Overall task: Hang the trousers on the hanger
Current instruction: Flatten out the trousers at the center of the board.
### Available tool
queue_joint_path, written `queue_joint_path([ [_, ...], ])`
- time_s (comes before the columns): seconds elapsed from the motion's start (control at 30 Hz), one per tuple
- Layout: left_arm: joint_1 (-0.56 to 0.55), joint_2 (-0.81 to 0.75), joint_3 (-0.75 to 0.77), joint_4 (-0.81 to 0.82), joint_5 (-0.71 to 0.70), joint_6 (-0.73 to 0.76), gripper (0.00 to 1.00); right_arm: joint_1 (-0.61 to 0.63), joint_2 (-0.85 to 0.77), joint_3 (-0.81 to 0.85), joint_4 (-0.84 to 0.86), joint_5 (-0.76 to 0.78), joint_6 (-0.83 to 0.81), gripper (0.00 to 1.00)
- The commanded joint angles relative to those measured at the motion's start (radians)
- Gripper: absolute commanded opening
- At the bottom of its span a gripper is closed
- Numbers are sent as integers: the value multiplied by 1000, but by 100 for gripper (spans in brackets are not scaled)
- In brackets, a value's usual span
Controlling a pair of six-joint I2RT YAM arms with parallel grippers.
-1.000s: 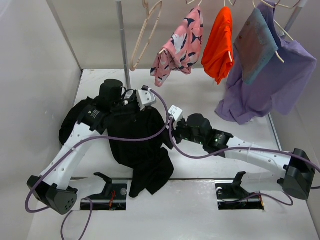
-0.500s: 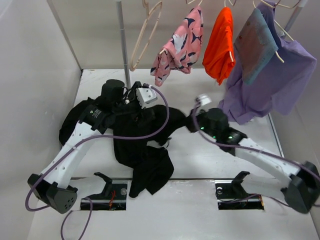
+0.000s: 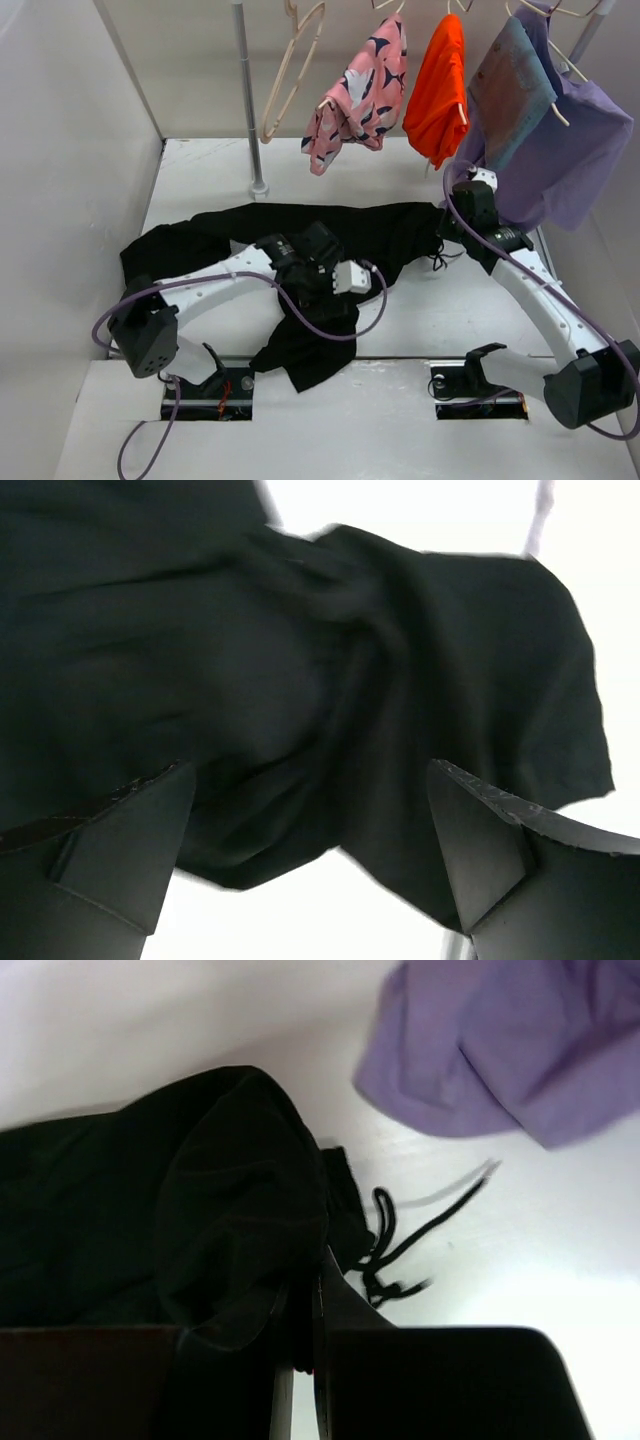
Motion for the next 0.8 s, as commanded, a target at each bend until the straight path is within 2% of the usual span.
queue_joint_path([
  [0.0,-47,-8,-45,-34,73,64,100,-22,-42,52,-61,73,21,0],
  [0.13,-145,10,-154,5,79,141,100,-45,-64,63,-82,87,9,0],
  [0.17,-169,24,-172,18,64,150,98,-54,-64,63,-82,87,0,0],
  [0.2,-169,39,-186,18,55,150,90,-54,-64,75,-94,87,-13,0],
  [0.23,-169,56,-186,18,55,161,77,-65,-64,84,-108,87,-22,0],
  [0.27,-169,85,-186,-19,55,161,58,-80,-73,84,-117,87,-36,0],
  [0.3,-156,86,-176,-45,67,161,25,-89,-73,95,-128,87,-36,0],
  [0.37,-121,98,-137,-133,67,173,4,-131,-102,104,-151,74,-49,0],
  [0.4,-69,77,-127,-155,50,183,0,-146,-114,104,-151,61,-83,0],
  [0.47,0,32,-105,-169,-129,195,0,-187,-137,125,-183,33,-108,0],
  [0.53,164,-93,-3,-169,-329,221,0,-200,-169,156,-235,33,-120,0],
  [0.57,232,-94,-2,-169,-368,221,0,-200,-180,156,-252,33,-120,0],
  [0.6,302,-156,92,-159,-396,221,0,-200,-192,182,-269,33,-129,0],
  [0.63,437,-187,140,-159,-413,221,0,-200,-211,200,-289,33,-129,0],
  [0.7,559,-255,238,-133,-433,221,0,-200,-226,265,-349,22,-129,0],
  [0.73,656,-334,249,-87,-444,221,0,-200,-246,283,-364,22,-129,0],
  [0.77,697,-379,249,-59,-453,221,0,-200,-258,300,-376,22,-129,0],
])
